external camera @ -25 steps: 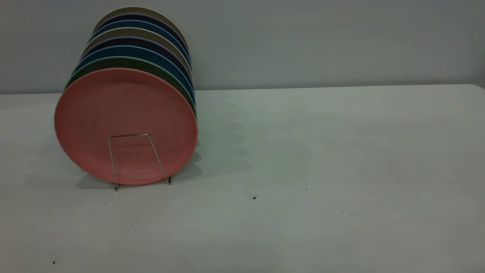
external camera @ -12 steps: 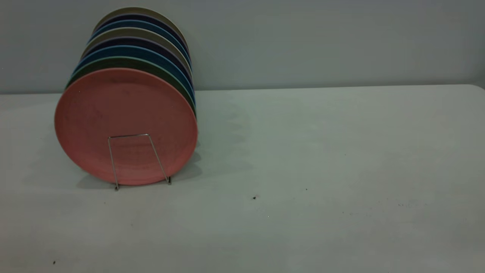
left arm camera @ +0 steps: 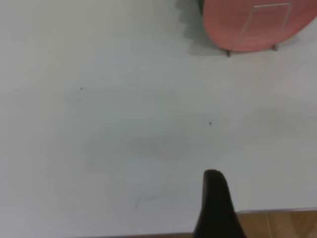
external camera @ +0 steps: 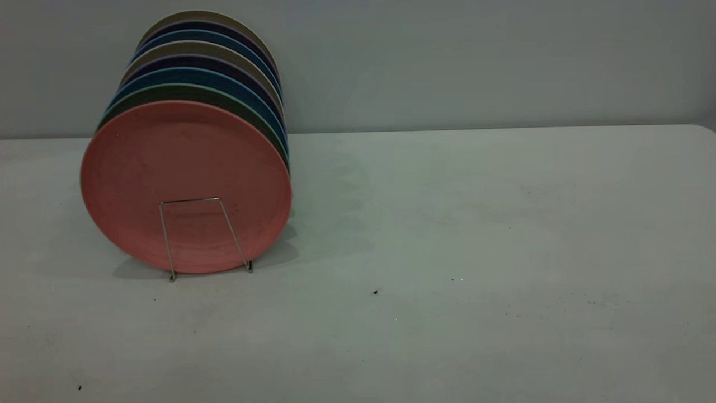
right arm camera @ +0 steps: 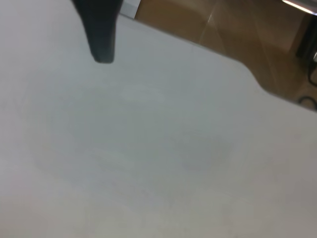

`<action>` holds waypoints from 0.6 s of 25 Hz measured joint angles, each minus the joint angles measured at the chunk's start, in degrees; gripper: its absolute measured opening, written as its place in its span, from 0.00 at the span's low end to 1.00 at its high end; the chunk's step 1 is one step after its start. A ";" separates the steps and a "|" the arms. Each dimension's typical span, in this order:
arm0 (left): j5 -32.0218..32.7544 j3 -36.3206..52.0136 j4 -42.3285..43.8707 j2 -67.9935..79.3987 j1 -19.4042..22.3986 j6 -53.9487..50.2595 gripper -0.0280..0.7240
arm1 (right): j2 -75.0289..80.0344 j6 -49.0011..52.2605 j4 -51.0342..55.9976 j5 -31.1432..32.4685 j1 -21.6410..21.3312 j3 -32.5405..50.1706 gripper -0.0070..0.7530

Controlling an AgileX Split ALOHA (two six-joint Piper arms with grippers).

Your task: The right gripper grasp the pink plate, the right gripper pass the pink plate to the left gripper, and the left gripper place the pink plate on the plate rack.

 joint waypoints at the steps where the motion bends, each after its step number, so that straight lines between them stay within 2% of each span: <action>1: -0.01 0.06 -0.68 0.00 0.00 1.09 0.76 | 0.00 0.00 0.00 0.00 0.00 0.00 0.68; 6: -0.11 0.10 -3.90 0.00 0.00 5.83 0.76 | -0.03 0.04 0.00 -0.15 0.00 0.00 0.68; 15: -0.16 0.10 -4.02 0.00 0.00 6.30 0.76 | -0.03 0.15 0.00 -0.15 0.00 0.00 0.68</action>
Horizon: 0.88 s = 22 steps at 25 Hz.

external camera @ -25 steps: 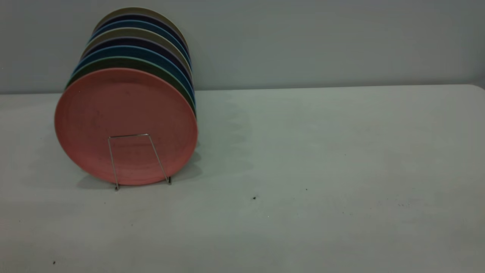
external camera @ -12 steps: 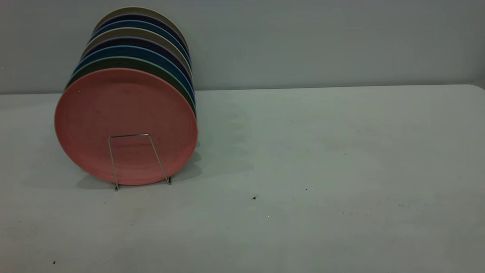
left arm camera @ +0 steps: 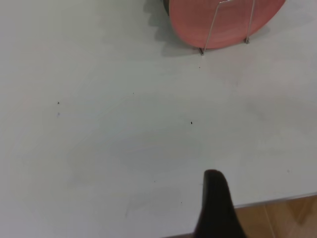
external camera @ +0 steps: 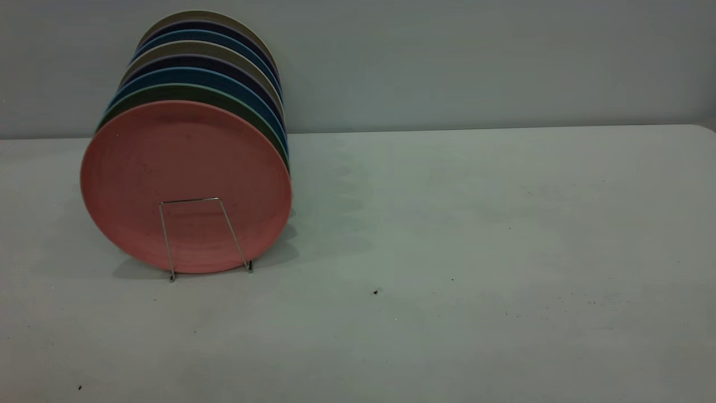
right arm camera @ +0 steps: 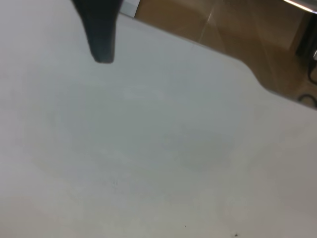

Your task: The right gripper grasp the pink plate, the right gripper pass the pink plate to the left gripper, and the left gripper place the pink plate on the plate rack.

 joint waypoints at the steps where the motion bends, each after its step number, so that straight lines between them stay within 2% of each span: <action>1: 0.00 0.00 0.00 0.00 0.00 0.00 0.76 | 0.00 0.00 0.00 0.00 0.00 0.00 0.68; 13: 0.00 0.00 0.00 0.00 0.00 0.00 0.76 | -0.22 0.00 0.00 -0.02 -0.26 0.00 0.68; 19: 0.00 0.00 0.00 0.00 0.06 0.00 0.76 | -5.17 0.00 0.00 -0.02 -5.94 0.00 0.68; 22: 0.00 0.00 0.00 0.00 1.38 0.00 0.76 | -8.40 0.02 0.00 -0.02 -7.71 0.00 0.68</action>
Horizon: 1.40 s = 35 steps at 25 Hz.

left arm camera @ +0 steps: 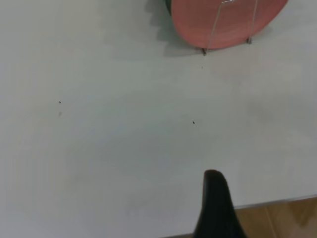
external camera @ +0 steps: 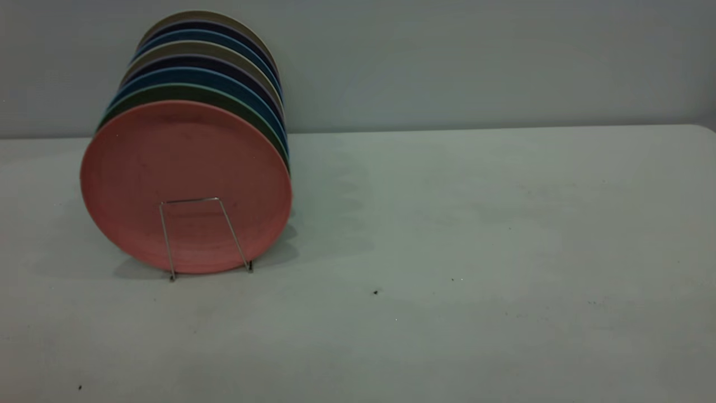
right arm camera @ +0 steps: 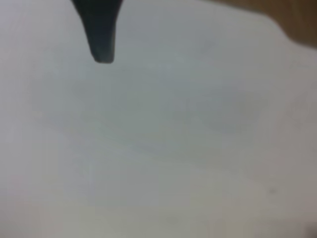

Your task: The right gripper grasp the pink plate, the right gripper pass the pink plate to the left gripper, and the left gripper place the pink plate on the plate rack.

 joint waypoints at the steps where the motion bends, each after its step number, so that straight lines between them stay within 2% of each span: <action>1: 0.00 0.00 0.00 0.00 0.56 0.00 0.76 | -0.97 0.00 0.00 0.07 -0.36 0.00 0.68; 4: 0.00 0.00 0.00 0.00 1.64 0.00 0.76 | -1.65 0.00 0.00 0.07 -0.50 0.00 0.68; 35: 0.00 0.00 0.00 0.00 1.63 0.01 0.76 | -1.65 0.05 0.00 0.12 -0.61 0.00 0.68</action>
